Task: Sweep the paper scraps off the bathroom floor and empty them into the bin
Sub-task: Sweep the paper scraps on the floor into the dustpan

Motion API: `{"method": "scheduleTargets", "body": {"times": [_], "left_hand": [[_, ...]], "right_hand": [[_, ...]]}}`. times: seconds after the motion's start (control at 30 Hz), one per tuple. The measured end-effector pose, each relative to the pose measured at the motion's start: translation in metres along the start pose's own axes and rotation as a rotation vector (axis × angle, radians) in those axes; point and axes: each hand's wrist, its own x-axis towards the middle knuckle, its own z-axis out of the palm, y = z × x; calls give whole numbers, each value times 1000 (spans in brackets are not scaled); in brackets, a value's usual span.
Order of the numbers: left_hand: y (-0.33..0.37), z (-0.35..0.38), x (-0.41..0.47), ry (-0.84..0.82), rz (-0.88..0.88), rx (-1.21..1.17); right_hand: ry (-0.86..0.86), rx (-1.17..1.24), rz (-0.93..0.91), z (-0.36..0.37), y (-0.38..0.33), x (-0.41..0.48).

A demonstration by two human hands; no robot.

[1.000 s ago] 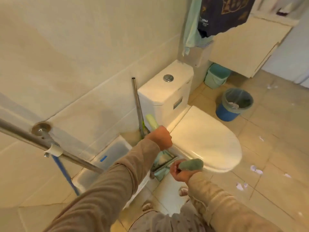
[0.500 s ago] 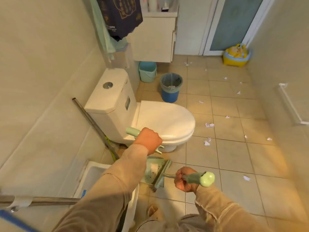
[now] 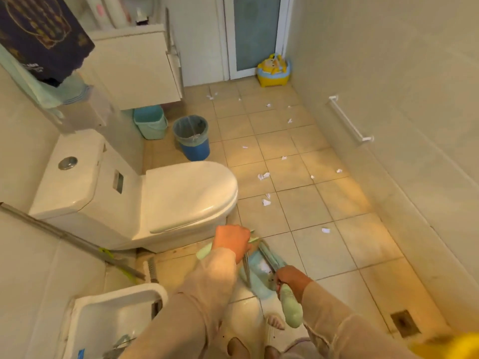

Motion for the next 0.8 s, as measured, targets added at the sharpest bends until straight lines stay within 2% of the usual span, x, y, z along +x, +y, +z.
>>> {"method": "scheduleTargets", "body": {"times": [0.13,0.3,0.43,0.57,0.7,0.8], "left_hand": [[34,3,6,-4,16,-79],[65,-7,14,-96,-10,-205],[82,-21,27,-1,-12,-177],[94,-42,50,31,101,-129],[92,-56,76,64,171,-80],[104,-68,89,82,242,-65]], "right_hand": [[48,251,27,-27,17,12],[34,125,88,-56,34,15],[9,-55,148,-72,38,8],[-122,-64,266,-91,34,0],[-152,153,279,-125,27,12],[-164,323,198,-141,22,20]]}}
